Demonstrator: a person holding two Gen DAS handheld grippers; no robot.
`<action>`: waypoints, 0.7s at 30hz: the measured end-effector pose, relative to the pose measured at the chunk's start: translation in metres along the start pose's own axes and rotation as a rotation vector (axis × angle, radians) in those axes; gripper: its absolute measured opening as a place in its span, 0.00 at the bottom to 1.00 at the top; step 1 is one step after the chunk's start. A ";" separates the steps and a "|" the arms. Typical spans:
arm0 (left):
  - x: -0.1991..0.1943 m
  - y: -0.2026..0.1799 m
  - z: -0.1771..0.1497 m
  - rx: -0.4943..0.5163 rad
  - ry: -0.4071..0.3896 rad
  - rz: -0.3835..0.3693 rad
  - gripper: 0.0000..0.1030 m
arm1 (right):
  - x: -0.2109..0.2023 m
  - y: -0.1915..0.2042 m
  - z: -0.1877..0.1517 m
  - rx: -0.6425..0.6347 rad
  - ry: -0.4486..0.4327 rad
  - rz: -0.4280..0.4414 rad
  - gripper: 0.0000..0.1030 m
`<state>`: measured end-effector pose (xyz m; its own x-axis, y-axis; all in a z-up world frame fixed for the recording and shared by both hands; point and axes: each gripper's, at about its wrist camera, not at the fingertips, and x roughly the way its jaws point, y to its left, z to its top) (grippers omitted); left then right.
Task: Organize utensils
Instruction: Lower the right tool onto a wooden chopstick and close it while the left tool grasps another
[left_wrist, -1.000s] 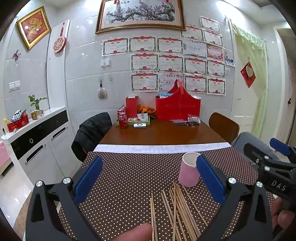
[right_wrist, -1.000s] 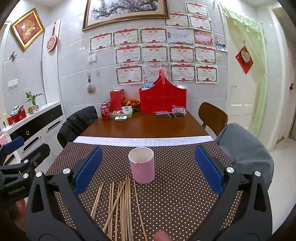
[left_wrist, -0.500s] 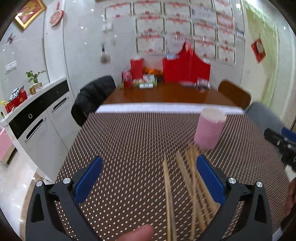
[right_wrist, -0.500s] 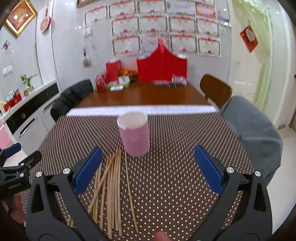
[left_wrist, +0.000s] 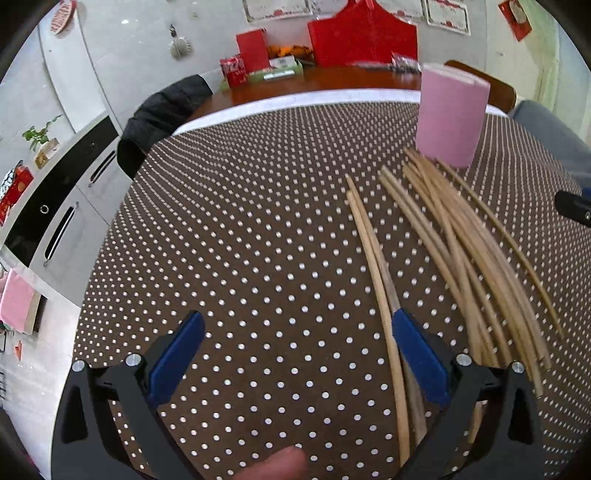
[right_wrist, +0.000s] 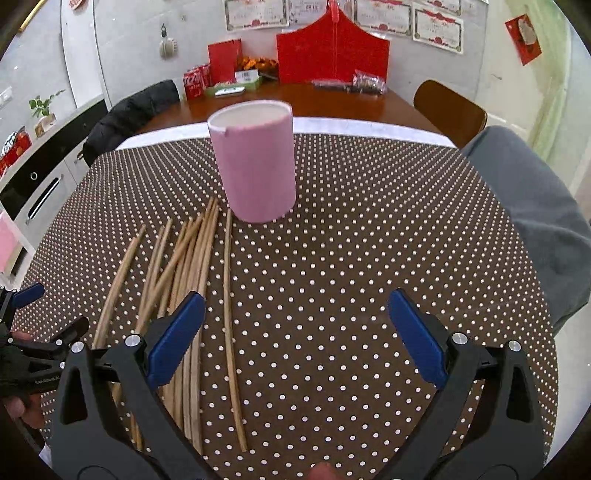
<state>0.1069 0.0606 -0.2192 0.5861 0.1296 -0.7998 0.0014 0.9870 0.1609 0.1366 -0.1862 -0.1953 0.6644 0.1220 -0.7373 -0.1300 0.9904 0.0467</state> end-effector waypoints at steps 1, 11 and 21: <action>0.003 -0.001 -0.001 0.006 0.006 0.000 0.97 | 0.003 0.000 0.000 -0.001 0.009 0.000 0.94; 0.024 -0.005 0.006 0.017 0.021 -0.021 0.97 | 0.027 0.005 -0.005 -0.032 0.074 0.015 0.94; 0.033 -0.016 0.027 0.086 0.020 0.022 0.97 | 0.068 0.027 0.003 -0.161 0.160 0.058 0.81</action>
<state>0.1484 0.0461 -0.2321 0.5704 0.1538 -0.8068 0.0590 0.9721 0.2270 0.1805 -0.1510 -0.2424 0.5292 0.1537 -0.8345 -0.2887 0.9574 -0.0067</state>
